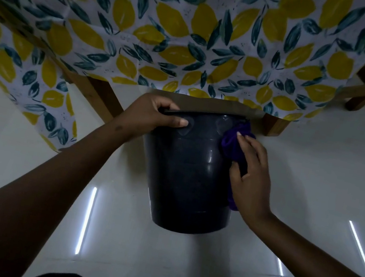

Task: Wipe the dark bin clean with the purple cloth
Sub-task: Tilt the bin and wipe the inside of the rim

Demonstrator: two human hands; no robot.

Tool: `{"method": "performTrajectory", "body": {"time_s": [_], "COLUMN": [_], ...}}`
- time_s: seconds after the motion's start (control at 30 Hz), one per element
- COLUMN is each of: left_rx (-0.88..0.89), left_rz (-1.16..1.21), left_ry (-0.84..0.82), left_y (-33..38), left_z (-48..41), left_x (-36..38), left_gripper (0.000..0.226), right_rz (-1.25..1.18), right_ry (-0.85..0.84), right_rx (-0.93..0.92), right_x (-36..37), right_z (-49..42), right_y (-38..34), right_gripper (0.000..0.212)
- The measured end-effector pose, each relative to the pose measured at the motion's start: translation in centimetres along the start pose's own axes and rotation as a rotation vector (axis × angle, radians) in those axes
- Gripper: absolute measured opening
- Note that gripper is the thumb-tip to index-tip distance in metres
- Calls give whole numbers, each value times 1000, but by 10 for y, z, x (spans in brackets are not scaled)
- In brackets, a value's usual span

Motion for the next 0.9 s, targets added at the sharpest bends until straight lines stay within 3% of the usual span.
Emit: {"method": "performTrajectory", "body": {"time_s": [0.13,0.27,0.4,0.47,0.6,0.73,0.9], "left_rx": [62,139,233,306,438,482,623], "left_rz": [-62,-216,-199,-223,-322,-433,-536], "left_ry": [56,113,98,100,161,226,238], "left_y": [3,6,11,13,15,7,-3], "left_z": [17,37,57,66,79,92,121], "left_x": [0,0,1,5,12,17,35], "left_gripper": [9,15,14,13,20,23,19], "right_rz": [-257,-789,-900,-847,-442,-119,16], "right_ry": [93,270,327,247,77,16,-41], "right_rx": [214,575,612,513,373,159,-62], "right_x": [-19,-35,-52,-58,-58,-60,-65], "right_z": [-12,-20,-37,-51,-75,-88,-93], "right_y": [7,14,14,7,-3,-12,-34], "right_gripper": [52,41,33,32,35,20,26]}}
Point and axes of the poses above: each hand's wrist, its own z-axis away from the middle knuckle, its own x-axis out of the palm, y = z × x, the point moved 6 cm from there along -z, towards the middle knuckle, and after that the axes turned 11 degrees about -z, right-handed, at the moved point
